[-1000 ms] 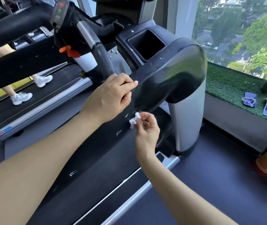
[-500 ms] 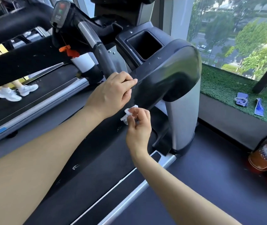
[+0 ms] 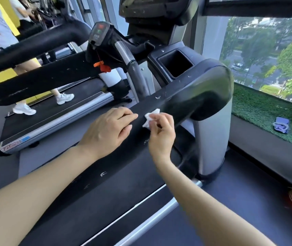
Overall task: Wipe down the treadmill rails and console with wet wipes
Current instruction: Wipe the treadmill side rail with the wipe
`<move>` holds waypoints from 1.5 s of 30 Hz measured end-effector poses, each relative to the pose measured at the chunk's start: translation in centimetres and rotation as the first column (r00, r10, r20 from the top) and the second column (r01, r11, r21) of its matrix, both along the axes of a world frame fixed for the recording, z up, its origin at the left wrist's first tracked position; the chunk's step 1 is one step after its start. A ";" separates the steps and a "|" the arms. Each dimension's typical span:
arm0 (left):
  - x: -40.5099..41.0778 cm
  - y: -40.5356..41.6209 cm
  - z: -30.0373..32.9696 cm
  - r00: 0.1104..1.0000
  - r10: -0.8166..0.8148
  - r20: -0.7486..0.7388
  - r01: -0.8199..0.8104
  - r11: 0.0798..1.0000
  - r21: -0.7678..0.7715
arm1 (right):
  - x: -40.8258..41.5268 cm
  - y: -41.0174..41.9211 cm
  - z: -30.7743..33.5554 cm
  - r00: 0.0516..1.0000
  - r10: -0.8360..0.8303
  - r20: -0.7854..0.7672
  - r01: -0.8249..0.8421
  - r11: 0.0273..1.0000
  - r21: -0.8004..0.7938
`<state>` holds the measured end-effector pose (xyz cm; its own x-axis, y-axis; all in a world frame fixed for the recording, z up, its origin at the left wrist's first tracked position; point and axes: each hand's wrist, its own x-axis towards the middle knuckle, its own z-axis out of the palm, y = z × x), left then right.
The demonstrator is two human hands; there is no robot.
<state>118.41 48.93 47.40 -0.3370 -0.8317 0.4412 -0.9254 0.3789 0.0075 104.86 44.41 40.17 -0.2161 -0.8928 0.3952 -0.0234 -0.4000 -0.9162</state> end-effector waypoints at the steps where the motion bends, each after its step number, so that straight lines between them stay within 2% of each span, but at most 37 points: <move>1: 0.0 -0.1 -0.2 1.000 -0.003 0.001 0.003 1.000 0.007 | 0.4 0.9 -0.4 0.998 0.038 -0.044 -0.041 0.997 -0.059; 3: 0.1 -0.6 -0.6 0.999 -0.002 -0.042 0.002 1.000 0.016 | -0.1 0.0 -0.3 0.997 0.053 -0.054 -0.059 0.993 -0.103; 5: 0.2 -1.3 -1.0 0.990 -0.020 -0.143 0.022 1.000 0.013 | -1.4 -2.9 0.6 0.998 -0.051 -0.039 0.047 0.996 -0.079; 7: 0.4 -1.7 -1.3 0.969 -0.046 -0.242 0.053 0.998 0.023 | -3.4 -6.7 1.4 0.985 -0.165 0.045 0.162 0.985 0.063; 9: 0.5 -1.9 -1.3 0.953 -0.033 -0.302 0.053 0.997 0.057 | -4.7 -8.9 1.9 0.970 -0.214 0.118 0.187 0.961 0.204; 10: 0.5 -1.9 -1.3 0.948 -0.023 -0.317 0.046 0.997 0.067 | -4.7 -8.8 2.0 0.968 -0.218 0.122 0.187 0.957 0.222; 11: 0.5 -1.9 -1.3 0.948 -0.017 -0.319 0.040 0.997 0.065 | -4.4 -8.0 1.9 0.971 -0.217 0.097 0.194 0.959 0.205; 13: 0.3 -1.8 -1.3 0.955 -0.025 -0.295 0.039 0.998 0.043 | -2.7 -4.7 1.4 0.987 -0.156 0.049 0.154 0.987 0.045; 15: 0.3 -1.8 -1.3 0.961 -0.025 -0.275 0.035 0.999 0.034 | -0.5 -0.5 -0.2 0.999 -0.010 -0.045 0.005 0.995 -0.103; 17: 0.2 -1.7 -1.3 0.966 -0.025 -0.255 0.033 0.999 0.026 | 0.4 2.0 -1.0 0.988 0.114 -0.104 -0.127 0.983 -0.133; 19: 0.2 -1.6 -1.3 0.970 -0.024 -0.242 0.031 0.999 0.023 | -0.2 1.0 -0.3 0.991 0.105 -0.088 -0.115 0.986 -0.123; 21: 0.2 -1.5 -1.4 0.971 -0.021 -0.239 0.029 0.999 0.027 | -1.5 -2.4 0.5 1.000 -0.019 -0.010 0.018 0.998 -0.068; 24: 0.1 -1.5 -1.5 0.967 -0.023 -0.252 0.031 0.999 0.030 | -4.3 -8.2 2.3 0.971 -0.169 0.166 0.139 0.974 0.177; 26: 0.1 -1.6 -1.5 0.969 -0.036 -0.245 0.039 0.999 0.010 | -4.7 -9.0 2.5 0.961 -0.216 0.175 0.178 0.961 0.211; 28: 0.1 -1.6 -1.6 0.972 -0.039 -0.233 0.040 0.999 -0.004 | -3.5 -6.8 2.3 0.969 -0.218 0.119 0.204 0.971 0.123; 31: 0.1 -1.6 -1.6 0.976 -0.038 -0.216 0.037 0.999 -0.008 | -0.9 -1.6 0.1 0.997 -0.067 -0.047 0.062 0.993 -0.102; 33: 0.0 -1.5 -1.6 0.978 -0.032 -0.205 0.032 0.999 -0.005 | -0.6 -0.6 -0.4 0.995 0.002 -0.100 -0.018 0.988 -0.151; 35: 0.1 -1.5 -1.6 0.978 -0.025 -0.209 0.026 1.000 -0.002 | -1.3 -2.1 -0.1 0.996 -0.021 -0.089 0.010 0.992 -0.125; 37: 0.1 -1.4 -1.6 0.976 -0.018 -0.218 0.018 1.000 -0.004 | -2.6 -4.9 -0.1 0.992 -0.123 0.006 0.123 0.992 -0.009; 38: 0.1 -1.4 -1.6 0.975 -0.015 -0.221 0.014 1.000 -0.005 | -3.3 -6.4 -0.1 0.975 -0.192 0.114 0.180 0.978 0.107; 40: 0.0 -1.4 -1.6 0.976 -0.009 -0.217 0.008 1.000 -0.008 | -4.7 -9.4 -0.4 0.890 -0.303 0.342 0.182 0.922 0.342; 41: 0.1 -1.4 -1.6 0.977 -0.012 -0.214 0.010 1.000 -0.010 | -5.2 -10.3 -0.5 0.855 -0.343 0.389 0.173 0.896 0.409; 43: 0.0 -1.5 -1.6 0.977 -0.021 -0.212 0.018 1.000 -0.019 | -5.3 -11.1 -0.1 0.846 -0.356 0.396 0.173 0.888 0.427; 45: 0.0 -1.5 -1.6 0.976 -0.016 -0.217 0.011 1.000 -0.023 | -5.0 -10.2 0.8 0.857 -0.311 0.411 0.177 0.926 0.333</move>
<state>118.40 47.41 45.79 -0.2423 -0.8173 0.5228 -0.8976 0.3934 0.1989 99.90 34.22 40.98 -0.5344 -0.8437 -0.0503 0.3530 -0.1687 -0.9203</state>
